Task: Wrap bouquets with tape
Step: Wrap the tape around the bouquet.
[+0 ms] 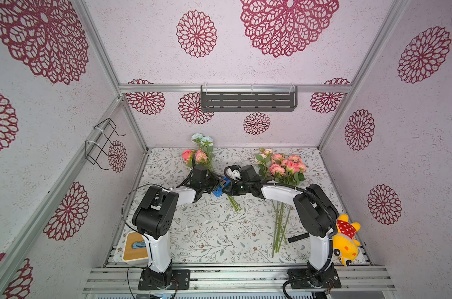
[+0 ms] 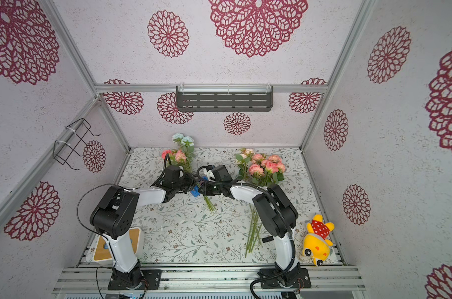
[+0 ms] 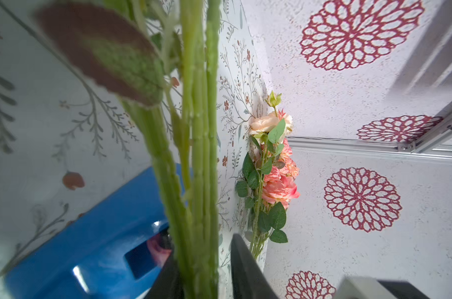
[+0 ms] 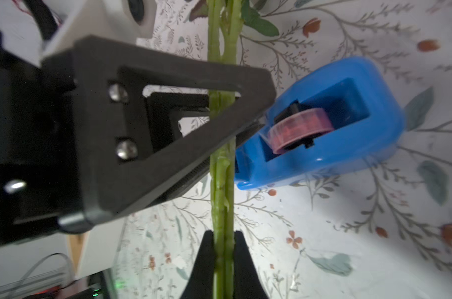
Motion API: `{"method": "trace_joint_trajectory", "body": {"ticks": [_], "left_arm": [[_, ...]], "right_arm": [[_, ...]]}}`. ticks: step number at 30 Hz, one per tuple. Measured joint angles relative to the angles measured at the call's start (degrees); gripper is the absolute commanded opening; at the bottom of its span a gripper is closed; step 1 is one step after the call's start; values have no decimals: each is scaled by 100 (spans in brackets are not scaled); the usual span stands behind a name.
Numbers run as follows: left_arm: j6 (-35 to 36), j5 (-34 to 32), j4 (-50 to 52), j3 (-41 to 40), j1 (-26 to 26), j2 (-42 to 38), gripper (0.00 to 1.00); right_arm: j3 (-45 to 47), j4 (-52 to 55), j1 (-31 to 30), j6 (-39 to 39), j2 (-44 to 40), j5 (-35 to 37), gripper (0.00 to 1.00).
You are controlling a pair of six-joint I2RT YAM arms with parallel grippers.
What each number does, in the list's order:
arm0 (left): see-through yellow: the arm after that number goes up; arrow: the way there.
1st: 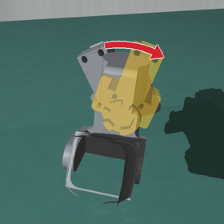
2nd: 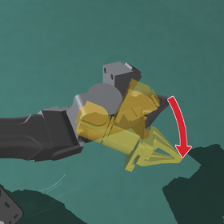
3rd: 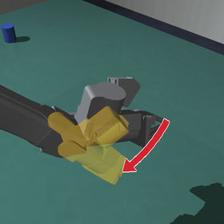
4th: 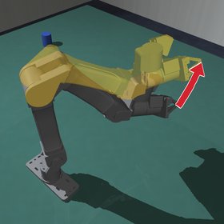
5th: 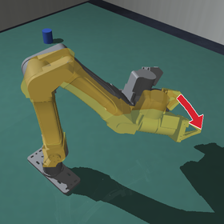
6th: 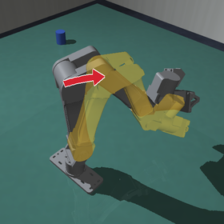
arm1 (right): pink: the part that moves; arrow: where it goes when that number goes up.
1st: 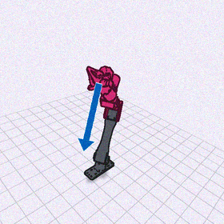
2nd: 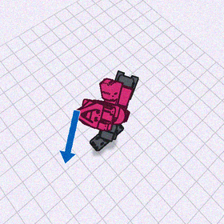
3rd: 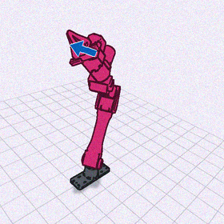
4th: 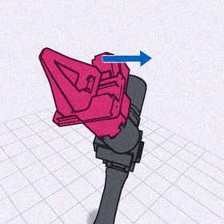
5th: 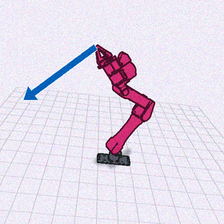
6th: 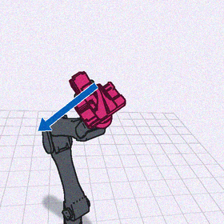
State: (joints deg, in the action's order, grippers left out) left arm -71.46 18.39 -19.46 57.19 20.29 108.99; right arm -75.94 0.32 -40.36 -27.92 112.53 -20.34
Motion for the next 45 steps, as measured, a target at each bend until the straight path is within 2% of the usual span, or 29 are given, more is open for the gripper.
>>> {"method": "trace_joint_trajectory", "body": {"ticks": [6,10,14,15,16,18,20,23,26,29,35,40,42,45], "left_arm": [[39,-7,315,11,11,-33,25],[57,7,450,63,20,-33,20],[22,28,496,127,20,-33,2],[13,33,498,133,22,-33,0],[9,31,511,138,22,-33,0],[9,24,522,138,22,-33,0],[-7,35,522,138,17,-33,0],[-13,50,518,133,4,-33,0],[-13,68,409,129,-7,-33,0],[-55,87,216,66,-9,-33,0],[-267,168,-426,-219,-24,-33,0],[-417,205,-785,-332,-35,-26,0],[-490,225,-1008,-380,-37,-24,0],[-522,208,-1270,-463,-37,7,0]], "right_arm": [[-420,918,-719,868,-37,1904,0],[-601,1261,-999,1257,-35,2688,0],[-691,1381,-1117,1478,-31,3073,0],[-691,1379,-1117,1484,-26,3077,1],[-691,1375,-1110,1488,-26,3064,6],[-651,1320,-1064,1478,-26,2957,28],[-551,1193,-973,1458,-35,2704,42],[-229,911,-785,1287,-116,2037,57],[190,557,-400,918,-291,1084,68],[549,-85,26,378,-341,17,69],[1202,-1602,402,-841,-293,-1552,60],[1259,-2406,463,-1436,2,-2232,49],[1296,-2761,479,-1709,160,-2463,30],[1307,-3086,501,-1891,334,-2736,11]]}}
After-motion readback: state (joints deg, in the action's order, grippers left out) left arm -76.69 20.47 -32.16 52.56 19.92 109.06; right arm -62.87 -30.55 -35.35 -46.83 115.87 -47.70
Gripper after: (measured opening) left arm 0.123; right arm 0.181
